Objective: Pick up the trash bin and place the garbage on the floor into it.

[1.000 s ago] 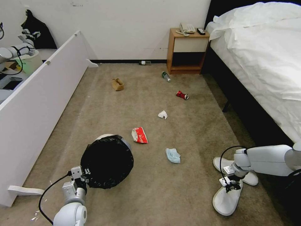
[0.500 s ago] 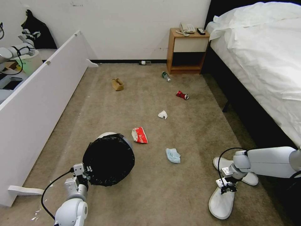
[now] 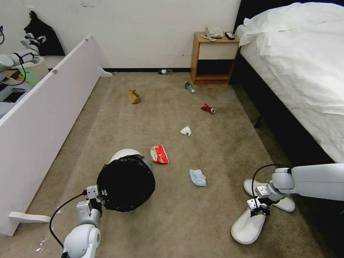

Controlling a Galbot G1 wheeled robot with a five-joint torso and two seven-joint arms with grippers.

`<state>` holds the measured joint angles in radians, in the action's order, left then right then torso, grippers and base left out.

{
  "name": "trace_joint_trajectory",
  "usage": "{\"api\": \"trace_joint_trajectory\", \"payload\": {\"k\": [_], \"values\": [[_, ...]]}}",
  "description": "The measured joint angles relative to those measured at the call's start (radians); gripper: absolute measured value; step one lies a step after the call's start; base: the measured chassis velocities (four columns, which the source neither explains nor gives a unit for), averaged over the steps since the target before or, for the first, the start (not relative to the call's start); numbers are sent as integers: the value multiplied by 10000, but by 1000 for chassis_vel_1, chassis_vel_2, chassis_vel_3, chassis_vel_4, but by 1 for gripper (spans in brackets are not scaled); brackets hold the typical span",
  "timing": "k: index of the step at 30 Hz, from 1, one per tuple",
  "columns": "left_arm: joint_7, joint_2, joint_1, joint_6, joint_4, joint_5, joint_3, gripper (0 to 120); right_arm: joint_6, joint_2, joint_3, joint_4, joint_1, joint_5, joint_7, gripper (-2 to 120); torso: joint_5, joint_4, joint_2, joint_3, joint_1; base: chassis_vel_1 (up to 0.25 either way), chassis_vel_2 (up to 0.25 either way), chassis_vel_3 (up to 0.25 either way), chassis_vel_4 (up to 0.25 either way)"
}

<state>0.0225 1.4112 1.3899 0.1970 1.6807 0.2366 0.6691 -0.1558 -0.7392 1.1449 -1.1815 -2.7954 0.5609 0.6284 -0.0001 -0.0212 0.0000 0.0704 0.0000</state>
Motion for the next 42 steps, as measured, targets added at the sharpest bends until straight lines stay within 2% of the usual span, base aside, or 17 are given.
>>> {"api": "trace_joint_trajectory", "payload": {"k": [14,17,29,31,38,42], "values": [[-336,-42,-177,84,-586,151,-44,0,-72,1196,291,-1776,1056,19,-448,0,1,3,0,0,0,0,0,0,0],[-382,-4,-330,95,-839,110,-198,0,-86,2074,283,-2575,1762,-34,-552,0,1,-2,0,0,0,0,0,0,0],[-527,-46,-470,216,-997,20,-480,0,-185,3442,41,-4003,3225,-166,-696,0,2,0,0,-1,0,0,0,0,0],[-632,-141,-460,294,-999,43,-575,0,-208,3922,-41,-4630,3834,-182,-800,0,2,-1,0,-1,0,0,0,0,0],[-807,-310,-487,365,-1104,83,-666,0,-300,4594,-123,-5425,4883,-195,-842,0,1,3,0,-1,-1,0,0,0,0],[-824,-384,-546,609,-1101,293,-747,0,-390,5023,-220,-5867,5513,-107,-842,0,1,3,0,-1,0,0,0,0,0]]}}
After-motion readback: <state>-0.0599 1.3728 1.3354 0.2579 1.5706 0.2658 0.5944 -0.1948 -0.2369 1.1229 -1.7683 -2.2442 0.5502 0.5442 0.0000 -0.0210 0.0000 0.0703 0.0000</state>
